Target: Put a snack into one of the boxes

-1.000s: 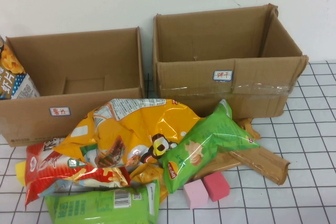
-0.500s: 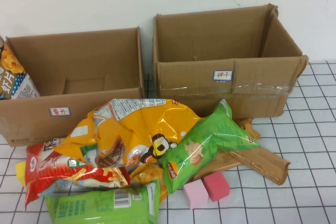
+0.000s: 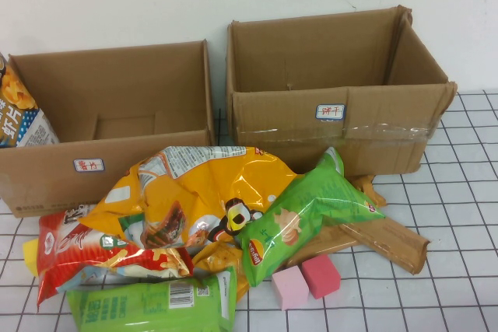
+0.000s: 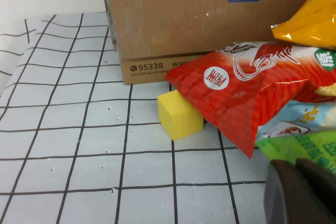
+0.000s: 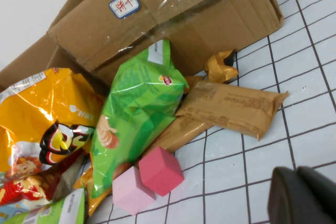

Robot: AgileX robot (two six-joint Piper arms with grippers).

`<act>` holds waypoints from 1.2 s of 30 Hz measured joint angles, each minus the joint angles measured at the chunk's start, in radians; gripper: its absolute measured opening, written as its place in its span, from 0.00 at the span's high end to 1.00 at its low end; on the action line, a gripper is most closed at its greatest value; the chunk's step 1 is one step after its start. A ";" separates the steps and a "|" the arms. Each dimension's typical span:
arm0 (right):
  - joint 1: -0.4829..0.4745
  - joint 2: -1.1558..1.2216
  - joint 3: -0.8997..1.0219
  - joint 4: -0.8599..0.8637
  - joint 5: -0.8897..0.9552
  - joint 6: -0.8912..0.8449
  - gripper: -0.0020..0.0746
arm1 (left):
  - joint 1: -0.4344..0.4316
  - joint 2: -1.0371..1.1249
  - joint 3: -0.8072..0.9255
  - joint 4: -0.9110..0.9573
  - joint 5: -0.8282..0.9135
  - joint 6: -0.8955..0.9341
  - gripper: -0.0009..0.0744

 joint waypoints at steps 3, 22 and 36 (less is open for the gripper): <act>0.000 0.000 0.000 0.000 0.000 0.000 0.97 | 0.000 0.000 0.000 0.000 0.000 0.000 0.99; 0.000 0.000 0.000 -0.165 -0.054 -0.139 0.97 | 0.000 0.000 0.000 0.000 0.002 0.000 0.99; 0.000 0.000 0.000 -0.895 -0.083 0.126 0.98 | 0.000 0.000 0.000 0.000 0.002 0.000 0.99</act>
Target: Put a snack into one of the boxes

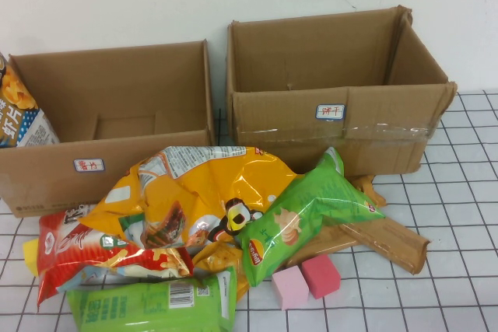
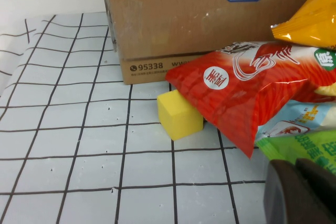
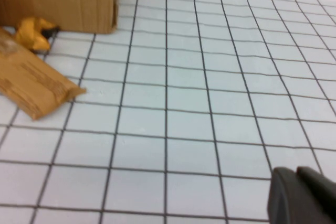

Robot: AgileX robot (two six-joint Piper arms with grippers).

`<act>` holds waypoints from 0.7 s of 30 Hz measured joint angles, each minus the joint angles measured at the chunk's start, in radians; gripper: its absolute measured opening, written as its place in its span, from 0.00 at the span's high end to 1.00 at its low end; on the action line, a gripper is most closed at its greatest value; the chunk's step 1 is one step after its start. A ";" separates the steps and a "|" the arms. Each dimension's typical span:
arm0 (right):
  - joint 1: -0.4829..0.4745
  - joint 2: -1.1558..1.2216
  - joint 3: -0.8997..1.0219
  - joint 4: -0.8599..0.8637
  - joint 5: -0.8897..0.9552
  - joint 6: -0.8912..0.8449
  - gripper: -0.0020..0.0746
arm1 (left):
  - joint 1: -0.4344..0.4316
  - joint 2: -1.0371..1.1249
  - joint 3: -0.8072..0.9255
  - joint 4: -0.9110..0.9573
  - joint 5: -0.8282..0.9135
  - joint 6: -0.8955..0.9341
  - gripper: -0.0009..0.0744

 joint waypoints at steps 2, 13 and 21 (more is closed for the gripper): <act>0.000 0.000 0.000 -0.011 0.005 -0.002 0.97 | 0.000 0.000 0.000 0.000 0.000 0.000 0.99; 0.000 0.000 -0.002 -0.029 0.011 0.003 0.97 | 0.000 0.000 0.000 0.000 0.000 0.000 0.99; 0.000 0.000 -0.002 -0.031 0.011 0.003 0.97 | 0.000 0.000 0.000 0.000 0.000 0.000 0.99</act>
